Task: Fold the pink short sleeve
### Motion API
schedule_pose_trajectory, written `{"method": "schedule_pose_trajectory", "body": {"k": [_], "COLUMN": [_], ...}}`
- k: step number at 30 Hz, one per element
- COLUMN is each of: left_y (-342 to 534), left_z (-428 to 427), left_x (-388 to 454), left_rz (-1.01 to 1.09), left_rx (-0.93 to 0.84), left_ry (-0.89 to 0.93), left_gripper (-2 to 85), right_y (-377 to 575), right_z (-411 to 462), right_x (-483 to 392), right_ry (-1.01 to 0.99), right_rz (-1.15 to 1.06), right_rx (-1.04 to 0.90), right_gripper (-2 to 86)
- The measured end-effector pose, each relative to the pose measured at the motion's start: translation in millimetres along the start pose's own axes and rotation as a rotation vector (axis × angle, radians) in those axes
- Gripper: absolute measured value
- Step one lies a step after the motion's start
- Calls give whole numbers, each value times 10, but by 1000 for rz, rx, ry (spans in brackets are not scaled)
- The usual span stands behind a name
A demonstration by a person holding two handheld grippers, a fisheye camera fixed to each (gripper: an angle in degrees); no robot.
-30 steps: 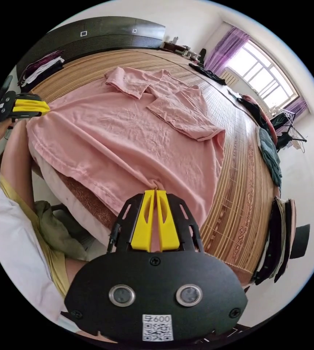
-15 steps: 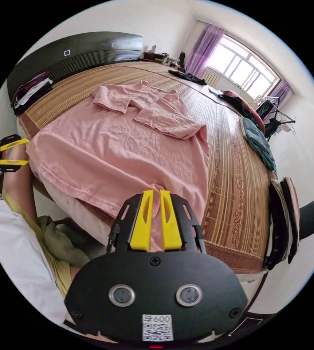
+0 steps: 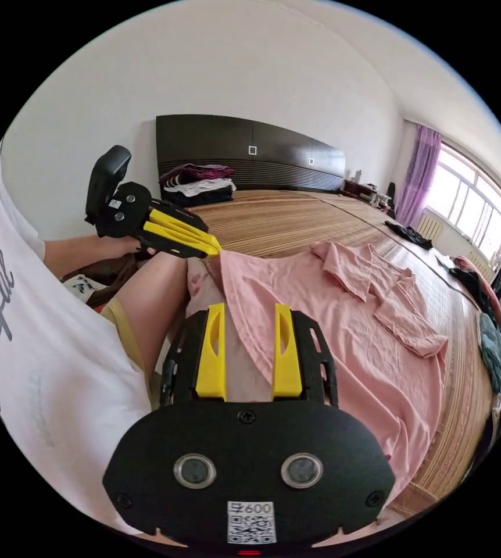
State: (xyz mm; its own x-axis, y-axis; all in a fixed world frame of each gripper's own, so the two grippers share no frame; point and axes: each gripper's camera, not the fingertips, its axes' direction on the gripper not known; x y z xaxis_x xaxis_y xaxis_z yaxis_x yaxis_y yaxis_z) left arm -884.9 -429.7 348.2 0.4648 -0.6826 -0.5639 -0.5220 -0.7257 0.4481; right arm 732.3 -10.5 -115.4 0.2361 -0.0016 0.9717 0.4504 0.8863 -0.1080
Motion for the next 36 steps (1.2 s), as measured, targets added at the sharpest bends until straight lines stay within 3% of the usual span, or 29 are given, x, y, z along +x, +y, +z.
{"method": "schedule_pose_trajectory", "body": {"k": [6, 12, 17, 23, 31, 36], "left_y": [117, 327, 525, 563, 471, 239], "left_z": [-7, 116, 466, 812, 857, 524], "left_x": [-180, -228, 387, 1121, 1170, 918], "left_rz": [-103, -153, 153, 401, 377, 227], "left_rx": [57, 26, -190, -256, -244, -176], "left_ry": [14, 36, -54, -195, -200, -137], "left_gripper": [14, 21, 58, 81, 26, 16], "right_y": [-130, 151, 459, 670, 864, 836], "right_z": [643, 710, 663, 678, 721, 710], "right_x": [-113, 111, 121, 370, 375, 181], "right_ry": [63, -42, 32, -52, -42, 7], "right_rz": [-33, 26, -8, 100, 60, -27], "right_rx": [-117, -142, -171, -153, -171, -118], "right_gripper": [87, 65, 81, 86, 87, 91]}}
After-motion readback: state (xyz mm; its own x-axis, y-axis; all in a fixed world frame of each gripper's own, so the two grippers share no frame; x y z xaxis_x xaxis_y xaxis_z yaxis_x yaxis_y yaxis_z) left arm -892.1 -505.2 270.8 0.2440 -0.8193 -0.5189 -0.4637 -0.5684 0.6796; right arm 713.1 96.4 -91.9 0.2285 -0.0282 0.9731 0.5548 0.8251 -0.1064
